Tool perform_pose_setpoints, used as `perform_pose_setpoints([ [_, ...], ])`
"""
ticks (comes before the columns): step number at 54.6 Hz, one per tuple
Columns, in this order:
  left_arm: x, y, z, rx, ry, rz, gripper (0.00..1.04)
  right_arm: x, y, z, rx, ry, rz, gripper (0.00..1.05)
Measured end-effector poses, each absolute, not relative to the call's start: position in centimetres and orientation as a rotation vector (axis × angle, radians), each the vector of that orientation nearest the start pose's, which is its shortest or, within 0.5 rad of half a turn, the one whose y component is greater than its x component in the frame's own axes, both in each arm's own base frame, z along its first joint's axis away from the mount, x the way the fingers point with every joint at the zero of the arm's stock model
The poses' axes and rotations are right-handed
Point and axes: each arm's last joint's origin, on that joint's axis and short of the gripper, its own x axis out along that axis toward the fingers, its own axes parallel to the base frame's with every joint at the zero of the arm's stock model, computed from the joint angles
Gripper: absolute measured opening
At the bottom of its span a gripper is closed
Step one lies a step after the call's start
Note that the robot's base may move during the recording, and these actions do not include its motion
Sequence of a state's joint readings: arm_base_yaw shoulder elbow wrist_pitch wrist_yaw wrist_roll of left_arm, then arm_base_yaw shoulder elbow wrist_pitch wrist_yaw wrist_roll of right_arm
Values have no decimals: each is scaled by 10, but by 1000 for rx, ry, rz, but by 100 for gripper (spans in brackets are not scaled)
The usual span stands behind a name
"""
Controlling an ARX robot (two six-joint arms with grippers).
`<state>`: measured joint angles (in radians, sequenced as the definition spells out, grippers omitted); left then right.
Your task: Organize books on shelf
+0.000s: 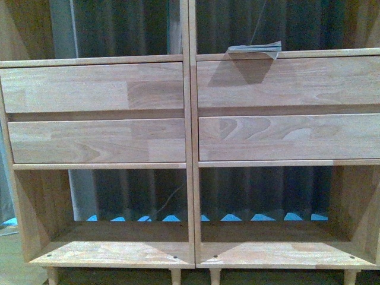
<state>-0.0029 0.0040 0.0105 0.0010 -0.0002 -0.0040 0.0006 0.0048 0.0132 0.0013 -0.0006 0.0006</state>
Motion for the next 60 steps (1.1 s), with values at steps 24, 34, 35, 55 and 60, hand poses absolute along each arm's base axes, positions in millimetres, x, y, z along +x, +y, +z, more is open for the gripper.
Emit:
perform_pose_setpoints([
  [24, 97, 0, 167, -4, -6, -2, 97, 97, 0, 168, 1, -9, 2, 98],
  [34, 97, 0, 167, -4, -7, -3, 97, 97, 0, 168, 1, -10, 1, 98],
  [35, 97, 0, 167, -4, -7, -3, 97, 97, 0, 168, 1, -10, 1, 98],
  [55, 97, 0, 167, -4, -6, -3, 97, 97, 0, 168, 1, -9, 0, 98],
  [60, 97, 0, 167, -4, -6, -3, 97, 97, 0, 168, 1, -9, 0, 98],
])
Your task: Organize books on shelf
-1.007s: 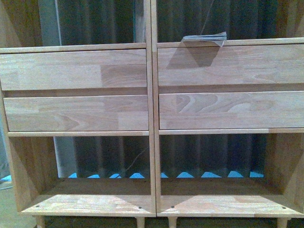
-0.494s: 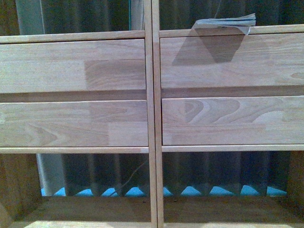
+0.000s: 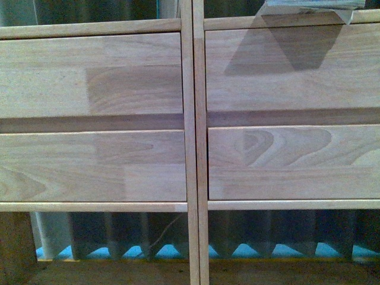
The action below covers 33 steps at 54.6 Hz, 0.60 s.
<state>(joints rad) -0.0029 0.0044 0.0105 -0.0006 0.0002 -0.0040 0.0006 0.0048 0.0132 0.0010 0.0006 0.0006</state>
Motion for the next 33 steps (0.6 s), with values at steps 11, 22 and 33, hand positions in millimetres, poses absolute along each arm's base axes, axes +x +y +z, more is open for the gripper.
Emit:
perform_pose_setpoints([
  [11, 97, 0, 167, -4, -6, -2, 97, 97, 0, 168, 1, -9, 1, 98],
  [22, 97, 0, 167, -4, -6, -2, 97, 97, 0, 168, 1, -9, 1, 98],
  [33, 97, 0, 167, -4, -6, -3, 97, 101, -3, 170, 147, 85, 265, 98],
])
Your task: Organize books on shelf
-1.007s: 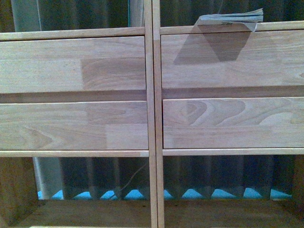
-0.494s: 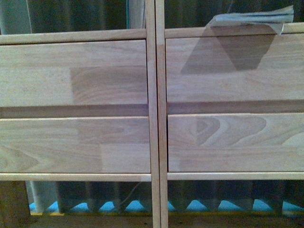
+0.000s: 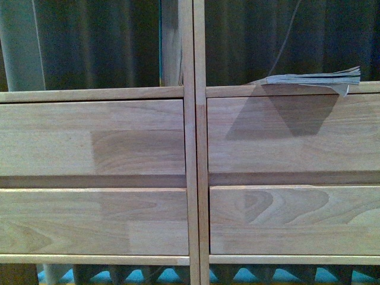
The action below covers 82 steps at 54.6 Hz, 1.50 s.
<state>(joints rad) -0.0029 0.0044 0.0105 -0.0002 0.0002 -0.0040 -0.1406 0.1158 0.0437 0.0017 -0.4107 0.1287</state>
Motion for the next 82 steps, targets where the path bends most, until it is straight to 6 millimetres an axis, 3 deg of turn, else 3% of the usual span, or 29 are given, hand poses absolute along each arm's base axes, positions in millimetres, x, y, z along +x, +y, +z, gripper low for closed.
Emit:
perform_pose_setpoints([
  [6, 97, 0, 167, -4, -6, -2, 97, 110, -12, 190, 347, 122, 457, 98],
  [9, 97, 0, 167, -4, -6, -2, 97, 118, -15, 211, 394, 99, 524, 98],
  [13, 97, 0, 167, -4, -6, -3, 97, 133, -18, 242, 449, 53, 527, 98],
  [22, 97, 0, 167, -4, -6, -3, 97, 181, -8, 284, 602, 85, 537, 98],
  [42, 97, 0, 167, -4, -6, -2, 97, 304, 39, 324, 913, 224, 487, 98],
  [48, 97, 0, 167, -4, -6, -3, 97, 326, 41, 332, 973, 213, 453, 98],
  [61, 97, 0, 167, -4, -6, -3, 97, 355, 36, 348, 1060, 187, 410, 98],
  [74, 97, 0, 167, -4, -6, -3, 97, 365, 39, 371, 1085, 171, 394, 98],
  [82, 97, 0, 167, -4, -6, -3, 97, 370, 42, 374, 1088, 171, 377, 98],
])
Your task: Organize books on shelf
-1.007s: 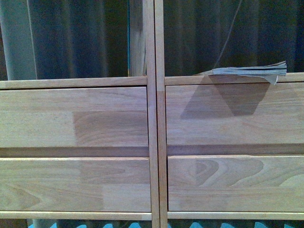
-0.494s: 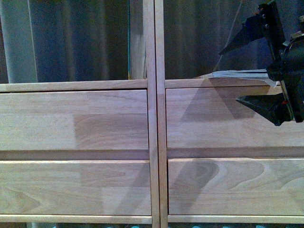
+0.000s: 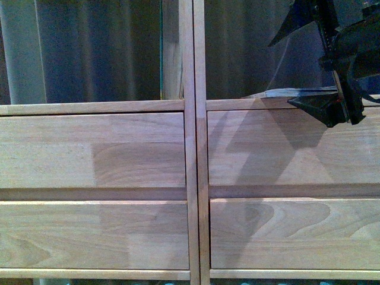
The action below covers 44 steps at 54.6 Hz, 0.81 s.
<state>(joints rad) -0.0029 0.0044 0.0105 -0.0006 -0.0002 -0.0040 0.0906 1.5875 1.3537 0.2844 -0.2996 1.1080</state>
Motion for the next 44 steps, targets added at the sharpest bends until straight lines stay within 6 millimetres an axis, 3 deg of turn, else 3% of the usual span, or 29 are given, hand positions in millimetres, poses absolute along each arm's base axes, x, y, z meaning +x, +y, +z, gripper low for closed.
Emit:
perform_pose_setpoints([
  [14, 97, 0, 167, -4, -6, -3, 97, 381, 44, 368, 1095, 172, 338, 94],
  [44, 97, 0, 167, -4, -6, -3, 97, 386, 35, 364, 1083, 146, 292, 10],
])
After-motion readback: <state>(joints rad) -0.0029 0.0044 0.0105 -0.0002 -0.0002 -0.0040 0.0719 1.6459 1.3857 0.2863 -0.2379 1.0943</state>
